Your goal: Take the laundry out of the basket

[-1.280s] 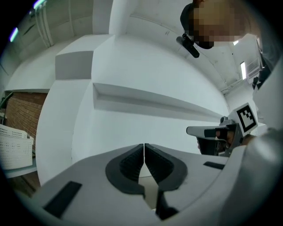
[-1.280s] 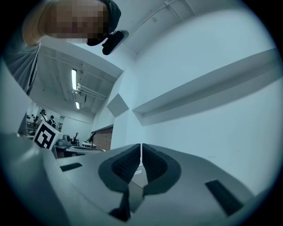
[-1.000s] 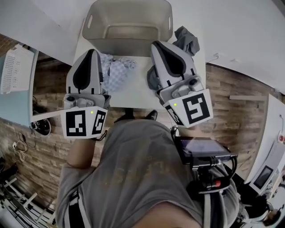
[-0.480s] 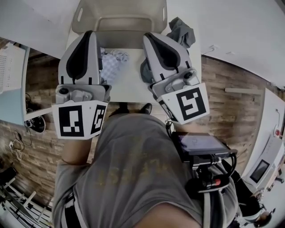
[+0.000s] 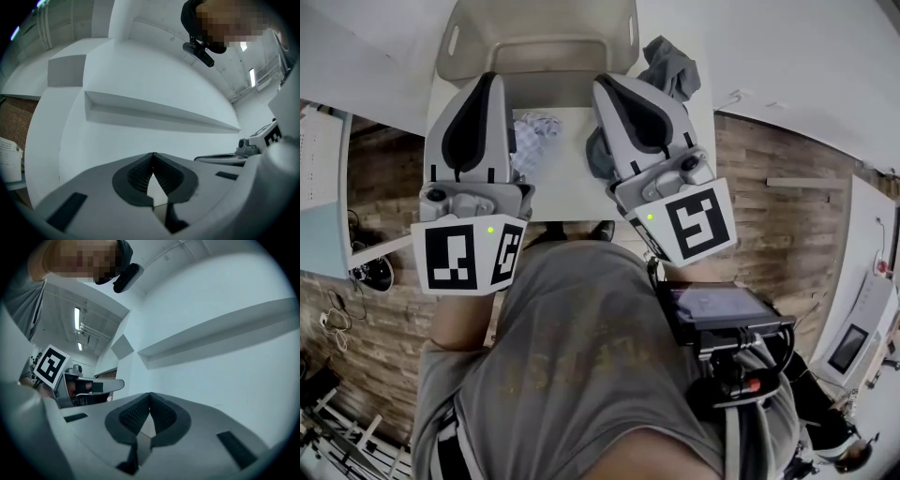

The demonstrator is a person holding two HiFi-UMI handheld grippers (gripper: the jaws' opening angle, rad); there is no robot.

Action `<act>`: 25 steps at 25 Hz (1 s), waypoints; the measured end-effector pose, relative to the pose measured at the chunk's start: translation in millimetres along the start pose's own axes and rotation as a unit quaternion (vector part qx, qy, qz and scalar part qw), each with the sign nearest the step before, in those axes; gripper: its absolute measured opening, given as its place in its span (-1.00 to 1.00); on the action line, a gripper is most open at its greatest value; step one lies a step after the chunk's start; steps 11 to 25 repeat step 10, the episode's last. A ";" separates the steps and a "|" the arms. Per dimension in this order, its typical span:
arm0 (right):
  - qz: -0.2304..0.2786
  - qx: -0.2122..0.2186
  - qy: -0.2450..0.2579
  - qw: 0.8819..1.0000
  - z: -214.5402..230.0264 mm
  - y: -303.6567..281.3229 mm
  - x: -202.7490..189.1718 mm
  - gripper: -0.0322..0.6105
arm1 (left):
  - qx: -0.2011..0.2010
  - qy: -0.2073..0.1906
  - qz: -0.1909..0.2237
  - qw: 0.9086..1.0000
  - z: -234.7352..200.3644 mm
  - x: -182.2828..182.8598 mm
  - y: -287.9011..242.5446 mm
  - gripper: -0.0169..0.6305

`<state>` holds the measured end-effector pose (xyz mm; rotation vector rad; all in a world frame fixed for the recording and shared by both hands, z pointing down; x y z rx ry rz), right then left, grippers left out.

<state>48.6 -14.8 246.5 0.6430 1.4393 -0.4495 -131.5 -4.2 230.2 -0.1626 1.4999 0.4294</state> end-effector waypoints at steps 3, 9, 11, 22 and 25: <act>-0.001 -0.002 0.002 1.000 0.5 -0.3 0.5 -0.88 | -0.005 0.004 0.000 1.000 0.7 -1.6 -2.0 -0.92; -0.005 -0.007 0.003 1.000 2.5 -4.2 0.5 -0.88 | -0.009 0.008 -0.001 1.000 -3.4 -3.2 -7.6 -0.92; -0.005 -0.007 0.003 1.000 2.7 -5.2 0.5 -0.88 | -0.009 0.009 -0.001 1.000 -4.5 -3.3 -8.6 -0.92; -0.005 -0.007 0.003 1.000 2.7 -5.2 0.5 -0.88 | -0.009 0.009 -0.001 1.000 -4.5 -3.3 -8.6 -0.92; -0.005 -0.007 0.003 1.000 2.7 -5.2 0.5 -0.88 | -0.009 0.009 -0.001 1.000 -4.5 -3.3 -8.6 -0.92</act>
Point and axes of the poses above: the fingertips, and each gripper's own axes: y backward along the fingers, z to its right, x out of its top, the point moved 8 cm from there along y, backward along the fingers, and after that the axes turned 5 degrees about -y, right-handed, at the moved point
